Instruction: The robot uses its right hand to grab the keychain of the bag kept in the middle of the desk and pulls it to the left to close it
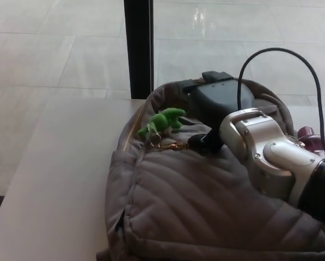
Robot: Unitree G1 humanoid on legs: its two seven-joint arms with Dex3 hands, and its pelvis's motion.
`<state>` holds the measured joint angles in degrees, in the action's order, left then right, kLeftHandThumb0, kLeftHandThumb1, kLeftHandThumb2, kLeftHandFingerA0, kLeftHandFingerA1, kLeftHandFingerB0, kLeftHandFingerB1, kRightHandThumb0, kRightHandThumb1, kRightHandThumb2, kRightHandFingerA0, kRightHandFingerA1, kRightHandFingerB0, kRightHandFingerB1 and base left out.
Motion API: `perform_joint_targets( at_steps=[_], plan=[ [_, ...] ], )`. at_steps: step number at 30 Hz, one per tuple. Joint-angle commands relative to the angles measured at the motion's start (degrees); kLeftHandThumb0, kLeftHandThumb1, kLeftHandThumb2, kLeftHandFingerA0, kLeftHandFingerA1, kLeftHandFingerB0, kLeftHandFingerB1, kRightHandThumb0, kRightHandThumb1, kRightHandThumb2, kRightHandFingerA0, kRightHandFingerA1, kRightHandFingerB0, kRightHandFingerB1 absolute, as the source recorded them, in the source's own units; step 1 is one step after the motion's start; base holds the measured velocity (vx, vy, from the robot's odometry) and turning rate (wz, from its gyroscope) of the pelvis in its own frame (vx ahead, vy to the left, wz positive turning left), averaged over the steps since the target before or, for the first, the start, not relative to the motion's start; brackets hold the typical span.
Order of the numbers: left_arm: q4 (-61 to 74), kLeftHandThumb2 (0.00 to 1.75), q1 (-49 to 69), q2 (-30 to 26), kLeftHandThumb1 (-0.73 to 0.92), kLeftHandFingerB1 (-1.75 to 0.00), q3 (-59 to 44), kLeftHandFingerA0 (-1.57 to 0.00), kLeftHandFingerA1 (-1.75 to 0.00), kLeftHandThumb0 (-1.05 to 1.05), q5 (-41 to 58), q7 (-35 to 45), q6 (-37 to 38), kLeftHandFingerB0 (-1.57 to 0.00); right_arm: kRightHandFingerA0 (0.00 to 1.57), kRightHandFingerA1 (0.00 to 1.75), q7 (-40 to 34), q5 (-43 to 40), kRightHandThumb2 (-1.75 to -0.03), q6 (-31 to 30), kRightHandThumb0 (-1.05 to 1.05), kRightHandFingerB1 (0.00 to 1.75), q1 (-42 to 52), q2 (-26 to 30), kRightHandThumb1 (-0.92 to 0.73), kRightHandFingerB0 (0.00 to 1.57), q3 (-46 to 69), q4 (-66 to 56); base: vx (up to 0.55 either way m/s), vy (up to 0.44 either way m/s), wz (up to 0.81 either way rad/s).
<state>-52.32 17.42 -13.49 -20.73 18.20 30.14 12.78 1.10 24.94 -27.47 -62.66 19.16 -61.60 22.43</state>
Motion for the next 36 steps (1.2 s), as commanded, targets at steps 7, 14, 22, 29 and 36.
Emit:
perform_joint_targets(
  at_steps=[7,14,22,29,36],
  plan=[
    [0.8,0.7,1.8,-2.2,0.92,-0.52,0.4,-0.63,-0.62,-0.88,-1.4,-1.5,-3.8,-0.59,0.0,0.0,4.5,14.9,-0.65,25.5,-0.45,0.21,-15.6,3.0,-0.43,0.01,-3.9,2.4,0.0,0.0,0.0],
    [-1.5,0.69,1.8,-1.8,0.92,-0.52,-0.1,-0.63,-0.64,-0.93,-0.9,-0.7,-2.5,-0.6,0.0,0.0,12.0,5.8,-0.74,29.7,-0.66,0.11,-13.0,16.0,-0.54,0.0,6.9,-3.0,0.0,0.0,0.0],
    [-2.6,0.69,3.0,-1.3,0.92,-0.51,-0.3,-0.61,-0.61,-0.91,-0.3,1.1,-1.0,-0.58,0.0,0.18,18.9,-8.0,-0.6,33.2,-0.5,0.29,1.3,38.6,-0.66,0.09,25.4,-7.8,0.0,0.0,0.0],
    [-2.2,0.7,3.4,-1.4,0.92,-0.52,-1.5,-0.64,-0.62,-0.89,0.9,0.7,-1.4,-0.59,0.11,0.36,12.9,-21.1,-0.61,39.0,-0.5,0.28,30.9,56.3,-0.67,0.18,53.9,-3.2,0.0,0.0,0.0],
    [-2.5,0.73,4.7,-2.0,0.92,-0.53,-3.1,-0.63,-0.62,-0.84,2.4,2.2,-1.5,-0.6,0.13,0.57,9.9,-16.5,-0.85,38.3,-0.66,0.46,64.4,47.8,-0.51,0.13,97.0,8.5,0.0,0.0,0.0]
  ],
)
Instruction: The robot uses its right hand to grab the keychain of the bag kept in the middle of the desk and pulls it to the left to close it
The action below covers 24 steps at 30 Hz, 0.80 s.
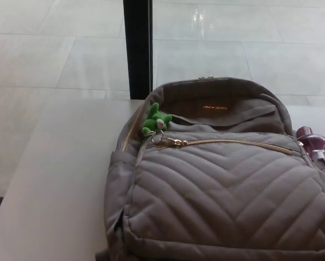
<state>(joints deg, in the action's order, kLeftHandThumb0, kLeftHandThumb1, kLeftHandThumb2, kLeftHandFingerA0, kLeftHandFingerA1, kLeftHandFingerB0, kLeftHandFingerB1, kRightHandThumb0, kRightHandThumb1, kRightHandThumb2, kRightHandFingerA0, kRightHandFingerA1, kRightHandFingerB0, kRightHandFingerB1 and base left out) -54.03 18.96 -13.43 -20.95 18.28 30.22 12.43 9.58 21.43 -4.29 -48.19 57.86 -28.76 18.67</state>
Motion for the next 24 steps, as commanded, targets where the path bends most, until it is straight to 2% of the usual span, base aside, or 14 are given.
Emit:
perform_joint_targets(
  at_steps=[1,2,3,4,9,10,11,13,14,17,18,19,21,24],
  plan=[
    [-1.2,0.73,3.0,-2.2,0.92,-0.53,-3.2,-0.63,-0.62,-0.84,2.6,2.2,-1.5,-0.6,0.13,0.57,0.5,-13.6,-0.85,14.5,-0.66,0.46,51.8,8.4,-0.51,0.13,66.2,13.7,0.0,0.0,0.0],
    [-0.9,0.74,3.4,-2.1,0.92,-0.52,-3.2,-0.63,-0.6,-0.84,2.7,1.9,-1.6,-0.61,0.16,0.57,-1.9,-15.1,-0.6,14.6,-0.62,0.36,53.8,7.6,-0.65,0.19,67.7,16.6,0.0,0.0,0.0],
    [-0.6,0.73,3.8,-2.1,0.92,-0.52,-3.4,-0.63,-0.6,-0.84,2.8,1.9,-1.7,-0.62,0.16,0.56,-3.4,-16.2,-0.6,13.7,-0.59,0.35,55.7,6.6,-0.65,0.19,69.2,18.2,0.0,0.0,0.0],
    [-0.4,0.74,4.5,-2.3,0.92,-0.51,-3.4,-0.59,-0.59,-0.87,2.7,2.1,-1.6,-0.57,0.17,0.61,-6.0,-18.4,-0.85,13.6,-0.62,0.46,59.4,4.8,-0.5,0.12,71.1,21.1,0.0,0.0,0.0],
    [1.1,0.74,6.4,-3.0,0.92,-0.51,-3.3,-0.61,-0.6,-0.84,1.9,1.3,-1.2,-0.59,0.17,0.62,-14.3,-28.4,-0.83,16.5,-0.57,0.47,69.1,-5.4,-0.49,0.14,74.7,28.1,0.0,0.0,0.0],
    [1.2,0.74,6.5,-3.0,0.92,-0.51,-3.3,-0.61,-0.6,-0.84,1.9,1.1,-1.2,-0.59,0.17,0.62,-14.5,-28.9,-0.83,17.0,-0.57,0.47,69.2,-6.0,-0.49,0.14,74.9,28.4,0.0,0.0,0.0],
    [0.0,0.77,6.2,-3.2,0.92,-0.53,-4.2,-0.6,-0.63,-0.84,2.9,1.6,-1.9,-0.55,0.16,0.67,-14.5,-34.3,-0.59,17.1,-0.5,0.36,68.4,-10.0,-0.62,0.19,76.5,30.6,0.0,0.0,0.0],
    [-0.4,0.75,6.8,-3.6,0.91,-0.5,-4.5,-0.53,-0.59,-0.89,3.2,2.8,-1.3,-0.49,0.1,0.58,-13.2,-38.7,-0.78,16.8,-0.49,0.41,68.6,-14.4,-0.55,0.12,79.4,29.7,0.0,0.0,0.0],
    [-0.8,0.72,7.1,-3.8,0.92,-0.49,-4.4,-0.53,-0.57,-0.88,3.1,3.2,-0.9,-0.49,0.15,0.62,-12.4,-41.5,-0.6,17.3,-0.41,0.33,68.3,-16.7,-0.67,0.12,80.2,31.2,0.0,0.0,0.0],
    [-2.2,0.72,6.7,-3.9,0.92,-0.49,-4.4,-0.53,-0.56,-0.87,2.7,3.0,-0.3,-0.47,0.13,0.61,-10.8,-44.8,-0.59,18.7,-0.41,0.32,66.7,-18.6,-0.67,0.13,80.2,36.8,0.0,0.0,0.0],
    [-3.0,0.7,6.8,-4.2,0.92,-0.5,-4.7,-0.57,-0.59,-0.84,2.9,3.1,-0.2,-0.49,0.22,0.72,-10.3,-44.4,-0.59,18.8,-0.41,0.34,66.7,-19.5,-0.66,0.11,78.7,38.9,0.0,0.0,0.0],
    [-4.2,0.72,7.0,-4.9,0.92,-0.51,-5.1,-0.57,-0.6,-0.81,3.0,3.2,0.1,-0.49,0.32,1.07,-8.9,-44.1,-0.57,19.2,-0.38,0.37,66.9,-21.5,-0.66,0.11,76.4,42.1,0.0,0.0,0.0],
    [-5.2,0.69,6.9,-5.4,0.92,-0.52,-5.2,-0.56,-0.59,-0.79,2.8,2.9,-0.1,-0.5,0.24,0.84,-7.4,-44.2,-0.58,18.9,-0.35,0.36,67.4,-23.0,-0.63,0.13,76.6,42.1,0.0,0.0,0.0],
    [-7.4,0.68,8.1,-6.3,0.92,-0.5,-5.1,-0.54,-0.58,-0.88,1.9,2.4,0.7,-0.46,0.35,1.05,-7.9,-44.4,-0.62,15.4,-0.28,0.45,69.8,-25.9,-0.62,0.13,78.2,37.8,0.0,0.0,0.0]
  ],
)
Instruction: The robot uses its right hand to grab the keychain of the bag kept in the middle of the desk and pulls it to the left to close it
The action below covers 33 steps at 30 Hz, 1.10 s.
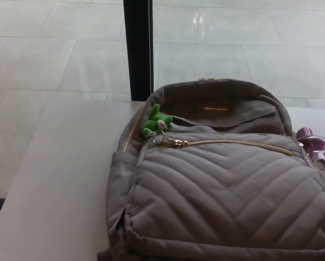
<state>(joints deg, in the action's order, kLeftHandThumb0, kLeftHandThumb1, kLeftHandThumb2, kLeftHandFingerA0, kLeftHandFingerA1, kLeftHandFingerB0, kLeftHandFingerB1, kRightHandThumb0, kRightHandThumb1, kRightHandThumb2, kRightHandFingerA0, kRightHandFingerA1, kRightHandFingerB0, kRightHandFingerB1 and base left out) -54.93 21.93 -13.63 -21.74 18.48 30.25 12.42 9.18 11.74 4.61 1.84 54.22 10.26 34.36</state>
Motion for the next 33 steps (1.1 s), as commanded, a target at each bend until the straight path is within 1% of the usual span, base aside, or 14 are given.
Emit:
perform_joint_targets(
  at_steps=[1,4,6,7,9,12,15,16,19,20,23,24,25,33],
  plan=[
    [-6.7,0.68,5.3,-6.1,0.92,-0.5,-4.4,-0.54,-0.58,-0.88,1.7,2.4,0.8,-0.46,0.35,1.05,-7.3,-34.6,-0.62,6.3,-0.28,0.45,20.0,-22.5,-0.62,0.13,39.7,21.7,0.0,0.0,0.0],
    [-9.6,0.68,5.8,-7.1,0.9,-0.51,-4.2,-0.51,-0.59,-0.85,1.0,3.0,1.5,-0.42,0.46,1.34,-7.5,-33.7,-0.71,3.4,-0.26,0.46,23.0,-24.7,-0.59,0.08,40.8,16.9,0.0,0.0,0.0],
    [-9.1,1.08,6.9,-7.3,0.71,-0.6,-4.1,-0.49,-0.66,-0.81,0.6,3.2,2.2,-0.4,0.54,1.4,-6.5,-33.3,-0.72,4.1,-0.25,0.46,22.0,-23.7,-0.59,0.08,41.2,21.0,0.0,0.0,0.0],
    [-8.7,0.68,7.3,-7.4,0.92,-0.51,-4.0,-0.57,-0.61,-0.82,0.5,2.9,2.3,-0.46,0.61,1.46,-7.0,-32.7,-0.71,3.7,-0.27,0.48,22.7,-24.4,-0.58,0.12,41.5,19.7,0.0,0.0,0.0],
    [-9.3,0.68,7.3,-7.9,0.92,-0.5,-3.7,-0.57,-0.58,-0.81,-0.3,1.4,2.4,-0.46,0.57,1.46,-7.4,-31.2,-0.74,2.2,-0.28,0.5,24.8,-26.3,-0.55,0.07,41.6,15.5,0.0,0.0,0.0],
    [-11.3,0.67,7.0,-8.5,0.92,-0.51,-3.5,-0.62,-0.58,-0.84,-0.9,0.3,2.4,-0.48,0.21,1.18,-5.2,-31.0,-0.73,-1.7,-0.3,0.48,27.8,-30.1,-0.61,0.09,42.0,8.7,0.0,0.0,0.0],
    [-12.9,0.67,6.9,-9.2,0.91,-0.51,-2.2,-0.6,-0.59,-0.83,-2.8,-1.9,2.9,-0.47,0.39,0.7,0.9,-26.9,-0.98,-1.6,-0.3,0.55,28.7,-28.1,-0.48,0.17,38.4,14.0,0.0,0.0,0.0],
    [-13.5,0.67,6.6,-9.6,0.91,-0.5,-1.3,-0.58,-0.58,-0.84,-3.7,-2.8,2.7,-0.46,0.56,0.79,2.4,-23.6,-0.6,1.0,-0.39,0.58,29.1,-26.9,-0.7,0.5,35.7,17.0,0.0,0.0,0.0],
    [-15.0,1.07,5.7,-10.4,0.68,-0.57,0.9,-0.59,-0.71,-0.77,-6.1,-6.8,1.6,-0.38,0.78,0.7,4.9,-13.1,-0.6,5.8,-0.45,0.51,30.7,-23.4,-0.69,0.61,25.9,22.6,0.0,0.0,0.0],
    [-15.2,0.66,5.9,-11.5,0.89,-0.51,5.1,-0.66,-0.7,-0.82,-10.9,-9.9,3.9,-0.5,0.81,0.63,4.4,-6.4,-0.6,8.1,-0.44,0.45,31.1,-21.0,-0.67,0.6,18.8,24.9,0.0,0.0,0.0],
    [-16.1,0.66,5.4,-13.5,0.88,-0.51,9.0,-0.49,-0.6,-0.79,-13.3,-8.4,2.6,-0.43,0.66,0.48,7.7,6.8,-0.58,7.7,-0.45,0.37,28.9,-16.1,-0.59,0.4,1.4,29.9,0.0,0.0,0.0],
    [-15.8,0.67,5.8,-13.9,0.89,-0.5,9.2,-0.51,-0.6,-0.81,-13.0,-7.9,2.7,-0.44,0.61,0.64,8.8,6.4,-0.83,7.5,-0.5,0.51,29.0,-15.8,-0.47,0.33,0.1,29.6,0.0,0.0,0.0],
    [-15.6,0.67,6.0,-13.8,0.9,-0.51,8.5,-0.51,-0.62,-0.84,-11.8,-7.1,2.8,-0.42,0.66,0.56,8.8,5.0,-0.59,7.9,-0.48,0.36,29.2,-15.6,-0.62,0.36,0.4,29.6,0.0,0.0,0.0],
    [-14.6,0.67,3.4,-12.2,0.9,-0.44,4.2,-0.55,-0.53,-0.78,-6.4,-7.9,5.9,-0.39,0.5,0.63,4.2,-8.5,-0.6,12.3,-0.59,0.36,29.2,-16.5,-0.67,0.2,7.9,23.1,0.0,0.0,0.0]
  ],
)
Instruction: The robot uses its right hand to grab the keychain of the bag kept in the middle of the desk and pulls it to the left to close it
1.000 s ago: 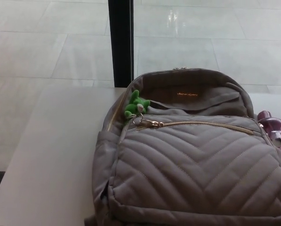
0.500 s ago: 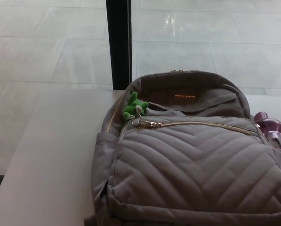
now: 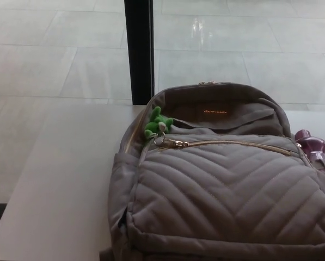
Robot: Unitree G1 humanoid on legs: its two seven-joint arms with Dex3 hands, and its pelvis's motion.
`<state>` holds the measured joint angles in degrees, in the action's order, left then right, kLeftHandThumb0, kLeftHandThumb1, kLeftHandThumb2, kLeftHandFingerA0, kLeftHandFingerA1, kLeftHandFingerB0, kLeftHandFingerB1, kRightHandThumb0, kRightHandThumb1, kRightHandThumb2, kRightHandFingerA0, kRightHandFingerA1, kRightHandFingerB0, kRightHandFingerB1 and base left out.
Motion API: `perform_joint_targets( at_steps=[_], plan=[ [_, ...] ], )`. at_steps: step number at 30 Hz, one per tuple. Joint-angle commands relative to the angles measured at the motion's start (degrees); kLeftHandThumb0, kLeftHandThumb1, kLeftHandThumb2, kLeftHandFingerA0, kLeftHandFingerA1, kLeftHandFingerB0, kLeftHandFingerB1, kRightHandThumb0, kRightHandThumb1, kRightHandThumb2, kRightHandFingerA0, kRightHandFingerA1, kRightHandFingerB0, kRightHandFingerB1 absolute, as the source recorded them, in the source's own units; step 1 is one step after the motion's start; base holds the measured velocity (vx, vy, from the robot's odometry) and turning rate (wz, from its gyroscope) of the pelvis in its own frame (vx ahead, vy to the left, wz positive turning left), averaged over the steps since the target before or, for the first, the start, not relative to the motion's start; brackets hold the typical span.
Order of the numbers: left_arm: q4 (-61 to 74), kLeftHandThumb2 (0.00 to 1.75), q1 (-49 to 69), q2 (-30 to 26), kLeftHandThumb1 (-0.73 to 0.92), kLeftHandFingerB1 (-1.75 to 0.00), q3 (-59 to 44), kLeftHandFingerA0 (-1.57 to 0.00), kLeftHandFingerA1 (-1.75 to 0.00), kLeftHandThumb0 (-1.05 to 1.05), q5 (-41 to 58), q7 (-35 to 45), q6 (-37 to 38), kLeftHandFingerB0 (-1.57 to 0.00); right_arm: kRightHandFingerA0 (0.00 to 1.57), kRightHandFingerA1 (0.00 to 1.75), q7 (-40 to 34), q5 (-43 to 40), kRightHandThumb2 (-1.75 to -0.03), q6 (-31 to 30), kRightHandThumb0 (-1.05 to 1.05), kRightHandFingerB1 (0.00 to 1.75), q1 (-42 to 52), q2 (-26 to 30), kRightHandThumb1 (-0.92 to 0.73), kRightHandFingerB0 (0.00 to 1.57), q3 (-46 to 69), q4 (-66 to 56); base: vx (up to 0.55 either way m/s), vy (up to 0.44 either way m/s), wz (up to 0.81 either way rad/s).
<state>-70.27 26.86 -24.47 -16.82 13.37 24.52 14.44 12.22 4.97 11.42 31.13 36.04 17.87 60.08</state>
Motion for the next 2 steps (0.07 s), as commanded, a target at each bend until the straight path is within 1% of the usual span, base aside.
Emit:
perform_joint_targets(
  at_steps=[1,2],
  plan=[
    [0.9,0.66,-1.9,-1.2,0.87,-0.46,-1.1,-0.56,-0.55,-0.77,-0.9,-2.1,3.7,-0.41,0.42,0.59,2.0,-2.6,-0.6,5.6,-0.61,0.35,-0.6,1.4,-0.67,0.17,0.7,-2.8,0.0,0.0,0.0],
    [0.9,0.66,-1.9,-1.2,0.87,-0.46,-1.1,-0.56,-0.55,-0.77,-0.9,-2.1,3.7,-0.41,0.42,0.59,2.0,-2.6,-0.6,5.6,-0.61,0.35,-0.6,1.4,-0.67,0.17,0.7,-2.8,0.0,0.0,0.0]
  ],
)
